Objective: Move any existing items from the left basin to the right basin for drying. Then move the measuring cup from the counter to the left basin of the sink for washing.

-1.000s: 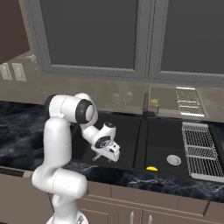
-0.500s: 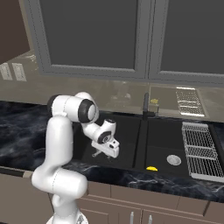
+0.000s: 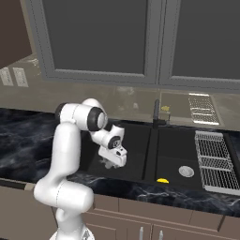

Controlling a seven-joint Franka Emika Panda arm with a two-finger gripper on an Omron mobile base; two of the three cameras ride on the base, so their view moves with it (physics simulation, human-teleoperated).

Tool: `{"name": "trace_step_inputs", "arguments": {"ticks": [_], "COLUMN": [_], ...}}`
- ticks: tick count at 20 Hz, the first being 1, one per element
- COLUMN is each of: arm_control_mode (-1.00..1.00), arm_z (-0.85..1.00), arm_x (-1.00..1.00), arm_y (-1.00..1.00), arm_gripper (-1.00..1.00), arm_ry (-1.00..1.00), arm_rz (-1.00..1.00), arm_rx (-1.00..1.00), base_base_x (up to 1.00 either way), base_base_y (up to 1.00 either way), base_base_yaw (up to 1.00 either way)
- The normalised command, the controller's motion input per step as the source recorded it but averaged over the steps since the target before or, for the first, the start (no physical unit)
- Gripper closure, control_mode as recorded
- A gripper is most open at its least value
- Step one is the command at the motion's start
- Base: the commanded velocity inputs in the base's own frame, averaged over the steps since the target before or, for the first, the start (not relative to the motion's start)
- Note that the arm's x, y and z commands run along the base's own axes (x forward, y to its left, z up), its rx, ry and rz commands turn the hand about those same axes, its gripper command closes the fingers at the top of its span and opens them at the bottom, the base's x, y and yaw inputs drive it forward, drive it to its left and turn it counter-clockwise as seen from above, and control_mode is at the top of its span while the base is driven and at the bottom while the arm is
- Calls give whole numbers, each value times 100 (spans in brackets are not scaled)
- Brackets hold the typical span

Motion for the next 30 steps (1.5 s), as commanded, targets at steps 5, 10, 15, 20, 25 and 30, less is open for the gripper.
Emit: {"name": "trace_step_inputs", "arguments": {"ticks": [5,10,15,20,25,30], "arm_control_mode": [-100,-100,-100,-100,-100,-100], "arm_z": [-24,8,7,20,26,40], "arm_x": [35,5,-1,-11,-31,-35], "arm_y": [-3,1,0,0,0,0], "arm_gripper": [-100,-100,-100,-100,-100,-100], "arm_ry": [11,-6,0,0,0,0], "arm_rz": [-2,-2,-2,0,-1,-3], "arm_rx": [0,-1,0,0,0,0], "base_base_x": [0,0,0,0,0,0], "base_base_y": [0,0,0,0,0,0], "base_base_yaw": [0,0,0,0,0,0]}}
